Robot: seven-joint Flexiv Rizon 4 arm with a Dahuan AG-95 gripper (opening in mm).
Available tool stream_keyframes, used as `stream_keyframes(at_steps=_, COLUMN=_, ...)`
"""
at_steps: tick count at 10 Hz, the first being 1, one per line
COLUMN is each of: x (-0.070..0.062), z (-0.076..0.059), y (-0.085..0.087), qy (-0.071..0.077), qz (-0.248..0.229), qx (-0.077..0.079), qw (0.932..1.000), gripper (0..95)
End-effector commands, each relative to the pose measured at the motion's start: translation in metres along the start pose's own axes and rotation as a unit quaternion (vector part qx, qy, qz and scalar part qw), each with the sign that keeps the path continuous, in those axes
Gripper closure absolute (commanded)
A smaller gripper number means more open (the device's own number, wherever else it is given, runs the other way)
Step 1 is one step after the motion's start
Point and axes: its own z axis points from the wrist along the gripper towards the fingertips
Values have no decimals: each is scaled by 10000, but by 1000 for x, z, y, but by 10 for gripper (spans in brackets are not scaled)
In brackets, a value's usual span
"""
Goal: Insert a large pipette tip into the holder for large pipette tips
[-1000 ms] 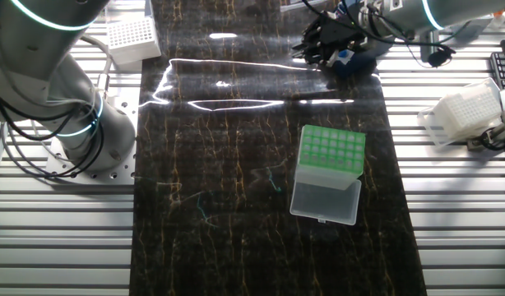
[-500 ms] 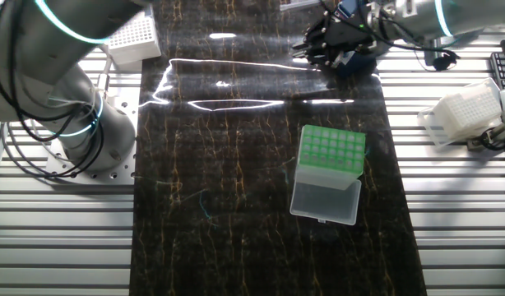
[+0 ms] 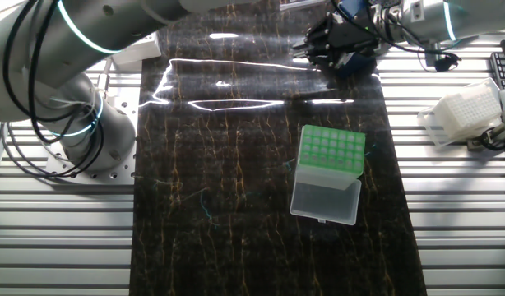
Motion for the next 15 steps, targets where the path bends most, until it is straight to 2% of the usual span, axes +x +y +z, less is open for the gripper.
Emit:
stream_keyframes(at_steps=1, x=1, z=2, y=-1, qy=-844, qz=336, qx=650, qw=9937, gripper=950)
stream_keyframes(at_steps=2, x=1, z=2, y=-1, qy=-1032, qz=338, qx=732, qw=9914, gripper=950)
stream_keyframes(at_steps=3, x=1, z=2, y=-1, qy=-1294, qz=382, qx=936, qw=9864, gripper=950)
stream_keyframes(at_steps=4, x=1, z=2, y=-1, qy=-1440, qz=447, qx=1044, qw=9830, gripper=950)
stream_keyframes(at_steps=5, x=1, z=2, y=-1, qy=-1730, qz=516, qx=1203, qw=9762, gripper=950)
stream_keyframes(at_steps=6, x=1, z=3, y=-1, qy=-1961, qz=581, qx=1284, qw=9704, gripper=950)
stream_keyframes(at_steps=9, x=1, z=3, y=-1, qy=-2385, qz=701, qx=1461, qw=9575, gripper=950)
stream_keyframes(at_steps=11, x=1, z=3, y=-2, qy=-2490, qz=715, qx=1505, qw=9541, gripper=950)
stream_keyframes(at_steps=15, x=1, z=4, y=-3, qy=-2609, qz=694, qx=1509, qw=9510, gripper=950)
